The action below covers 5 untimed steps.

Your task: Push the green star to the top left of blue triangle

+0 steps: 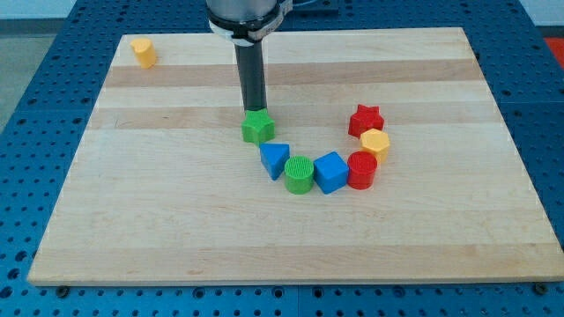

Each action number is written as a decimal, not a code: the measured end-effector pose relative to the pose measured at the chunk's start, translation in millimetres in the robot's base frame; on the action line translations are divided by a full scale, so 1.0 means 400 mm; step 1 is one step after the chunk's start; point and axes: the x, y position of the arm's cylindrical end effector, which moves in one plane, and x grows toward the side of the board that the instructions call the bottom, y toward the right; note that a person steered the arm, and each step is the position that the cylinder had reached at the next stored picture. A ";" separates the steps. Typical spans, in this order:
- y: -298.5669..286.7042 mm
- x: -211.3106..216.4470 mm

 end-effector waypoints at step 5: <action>0.004 0.019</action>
